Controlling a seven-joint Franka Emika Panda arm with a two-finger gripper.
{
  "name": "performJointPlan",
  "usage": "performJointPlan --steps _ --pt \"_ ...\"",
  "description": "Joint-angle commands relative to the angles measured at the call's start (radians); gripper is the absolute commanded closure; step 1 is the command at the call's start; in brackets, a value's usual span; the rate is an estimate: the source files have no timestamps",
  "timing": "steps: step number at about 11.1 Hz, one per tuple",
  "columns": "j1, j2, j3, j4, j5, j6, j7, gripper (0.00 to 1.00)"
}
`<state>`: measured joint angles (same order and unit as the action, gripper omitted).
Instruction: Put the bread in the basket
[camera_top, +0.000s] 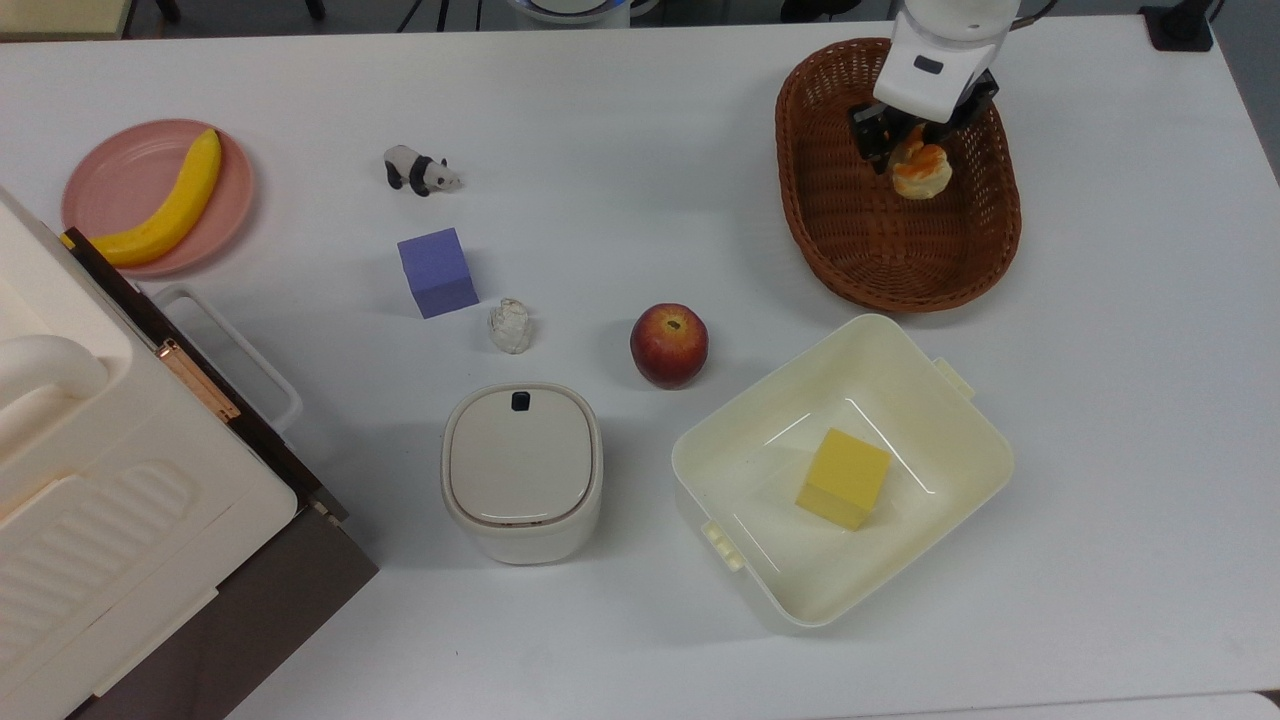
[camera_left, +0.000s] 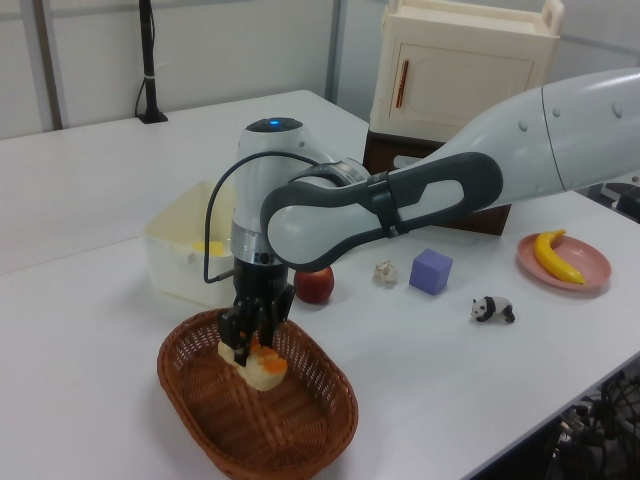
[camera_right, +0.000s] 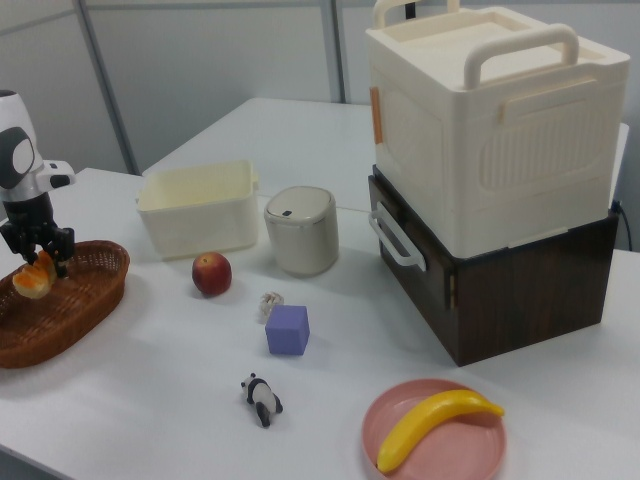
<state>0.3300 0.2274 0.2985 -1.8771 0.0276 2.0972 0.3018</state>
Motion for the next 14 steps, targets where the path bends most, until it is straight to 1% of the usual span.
performJointPlan --steps 1,3,5,6,7,8,9,10,11,12,13,14 --pt "0.006 -0.008 -0.006 0.033 -0.023 -0.039 0.031 0.00" --pt "-0.003 -0.029 -0.012 0.059 -0.054 -0.051 0.048 0.00" --pt "-0.049 -0.071 -0.031 0.093 -0.066 -0.135 0.043 0.00" --pt "-0.078 -0.106 -0.056 0.093 -0.072 -0.187 0.019 0.00" --pt "-0.097 -0.138 -0.099 0.093 -0.086 -0.215 -0.022 0.00" --pt "-0.117 -0.166 -0.160 0.095 -0.087 -0.223 -0.068 0.00" --pt "-0.140 -0.186 -0.203 0.098 -0.083 -0.224 -0.098 0.00" --pt "-0.181 -0.207 -0.232 0.120 -0.078 -0.253 -0.105 0.00" --pt "-0.225 -0.227 -0.240 0.181 -0.075 -0.344 -0.125 0.00" --pt "-0.279 -0.236 -0.248 0.241 -0.071 -0.455 -0.194 0.00" --pt "-0.314 -0.244 -0.272 0.315 -0.061 -0.555 -0.289 0.00" --pt "-0.342 -0.247 -0.315 0.361 -0.020 -0.621 -0.347 0.00"
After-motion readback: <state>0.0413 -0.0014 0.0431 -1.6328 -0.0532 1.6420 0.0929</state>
